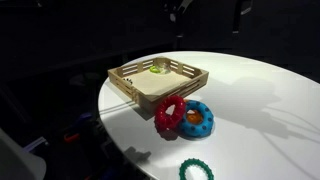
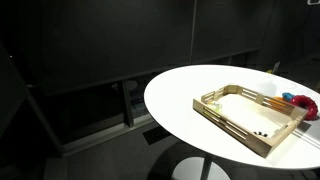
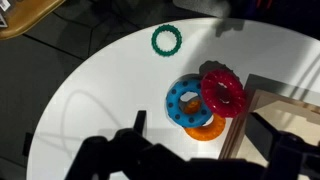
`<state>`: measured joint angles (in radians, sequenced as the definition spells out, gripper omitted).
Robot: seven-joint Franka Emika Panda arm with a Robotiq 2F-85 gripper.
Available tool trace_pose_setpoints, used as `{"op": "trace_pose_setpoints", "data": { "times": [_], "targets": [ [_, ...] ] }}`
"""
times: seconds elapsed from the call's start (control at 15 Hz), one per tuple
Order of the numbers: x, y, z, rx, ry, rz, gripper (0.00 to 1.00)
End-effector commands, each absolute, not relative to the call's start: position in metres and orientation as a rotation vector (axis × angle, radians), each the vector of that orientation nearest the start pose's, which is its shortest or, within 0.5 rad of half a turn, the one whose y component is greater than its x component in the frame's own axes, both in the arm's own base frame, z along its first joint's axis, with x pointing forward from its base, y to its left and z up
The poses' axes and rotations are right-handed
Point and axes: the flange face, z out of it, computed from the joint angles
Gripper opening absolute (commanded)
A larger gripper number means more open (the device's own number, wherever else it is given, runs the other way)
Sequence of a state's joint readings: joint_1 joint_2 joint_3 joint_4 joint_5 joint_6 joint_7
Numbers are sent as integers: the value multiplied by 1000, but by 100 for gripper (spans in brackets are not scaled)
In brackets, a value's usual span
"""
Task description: Take the blue ring off of the tray
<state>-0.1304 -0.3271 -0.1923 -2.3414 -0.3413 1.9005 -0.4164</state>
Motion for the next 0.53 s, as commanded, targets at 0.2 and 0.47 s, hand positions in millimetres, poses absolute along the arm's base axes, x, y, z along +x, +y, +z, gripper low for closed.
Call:
{"op": "trace_pose_setpoints", "data": {
  "times": [0.2,0.47],
  "targets": [
    [406,-164,452,-3299,-393,330,100],
    [418,-161,449,-3311,-395,296,100]
  ]
}}
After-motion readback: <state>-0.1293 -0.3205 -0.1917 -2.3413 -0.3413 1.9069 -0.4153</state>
